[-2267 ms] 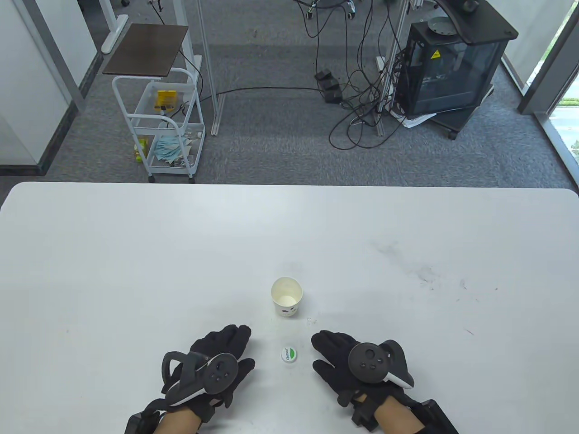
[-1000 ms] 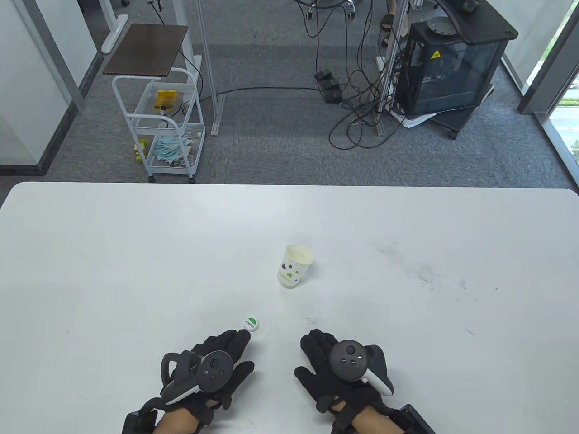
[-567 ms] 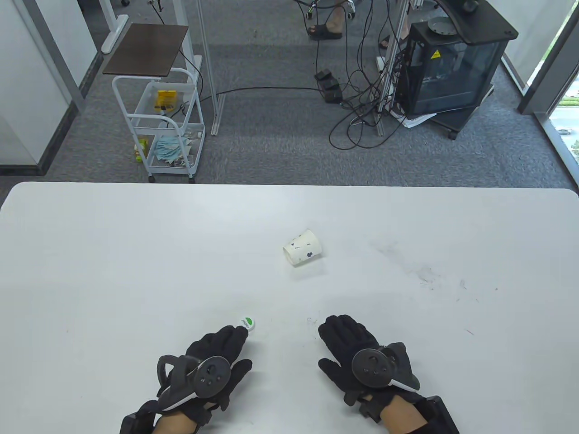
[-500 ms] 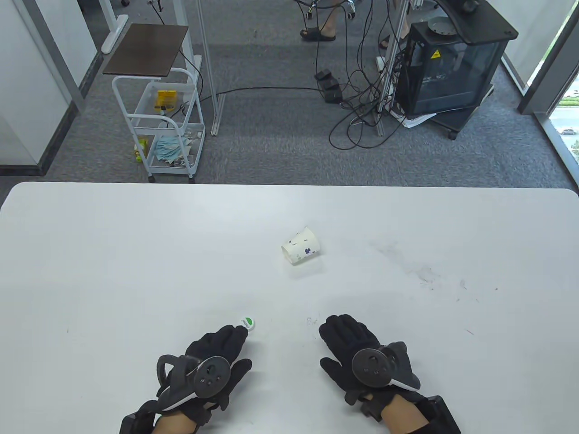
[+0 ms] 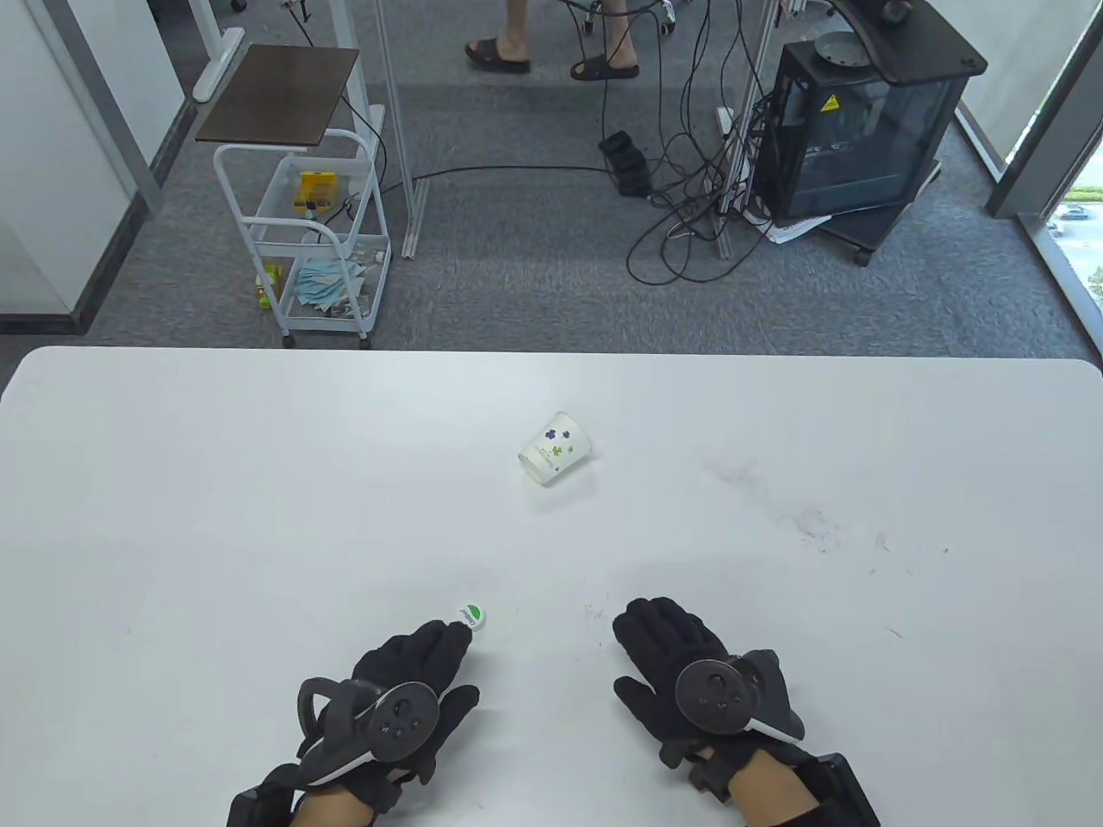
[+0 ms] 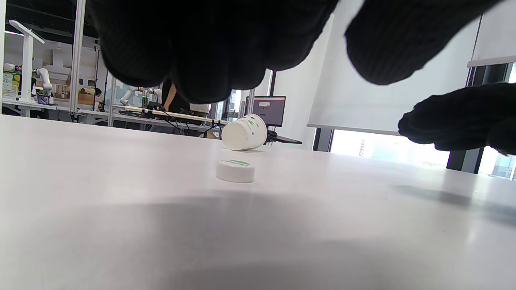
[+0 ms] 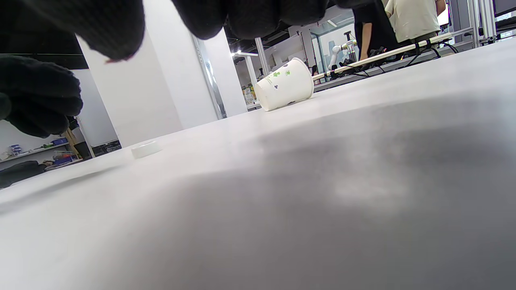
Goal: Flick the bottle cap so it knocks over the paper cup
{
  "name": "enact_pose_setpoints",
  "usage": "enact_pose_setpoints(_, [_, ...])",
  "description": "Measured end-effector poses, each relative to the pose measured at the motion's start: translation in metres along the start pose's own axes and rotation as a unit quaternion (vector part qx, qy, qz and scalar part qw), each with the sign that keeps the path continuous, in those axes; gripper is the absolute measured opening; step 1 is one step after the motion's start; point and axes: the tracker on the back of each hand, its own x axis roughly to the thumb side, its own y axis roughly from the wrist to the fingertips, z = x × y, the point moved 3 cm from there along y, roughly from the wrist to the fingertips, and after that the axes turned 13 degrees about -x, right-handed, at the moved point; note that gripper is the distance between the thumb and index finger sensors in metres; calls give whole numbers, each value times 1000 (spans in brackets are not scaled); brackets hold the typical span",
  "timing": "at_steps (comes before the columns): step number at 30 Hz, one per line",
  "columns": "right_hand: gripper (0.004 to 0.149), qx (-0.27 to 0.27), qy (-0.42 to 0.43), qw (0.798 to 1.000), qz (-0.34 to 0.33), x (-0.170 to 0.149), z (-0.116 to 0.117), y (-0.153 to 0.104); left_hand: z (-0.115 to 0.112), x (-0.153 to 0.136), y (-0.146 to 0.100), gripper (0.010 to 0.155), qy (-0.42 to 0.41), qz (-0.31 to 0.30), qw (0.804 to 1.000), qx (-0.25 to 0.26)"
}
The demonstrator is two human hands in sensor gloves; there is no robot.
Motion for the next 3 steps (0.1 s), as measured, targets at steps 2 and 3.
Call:
enact_pose_setpoints(2, [70,4,1,1000,2,0,0,0,0,0,0,70,-2,-1,1000,-2])
enact_pose_setpoints(3, [69,6,2,1000,2,0,0,0,0,1,0,70,-1,0,1000,-2])
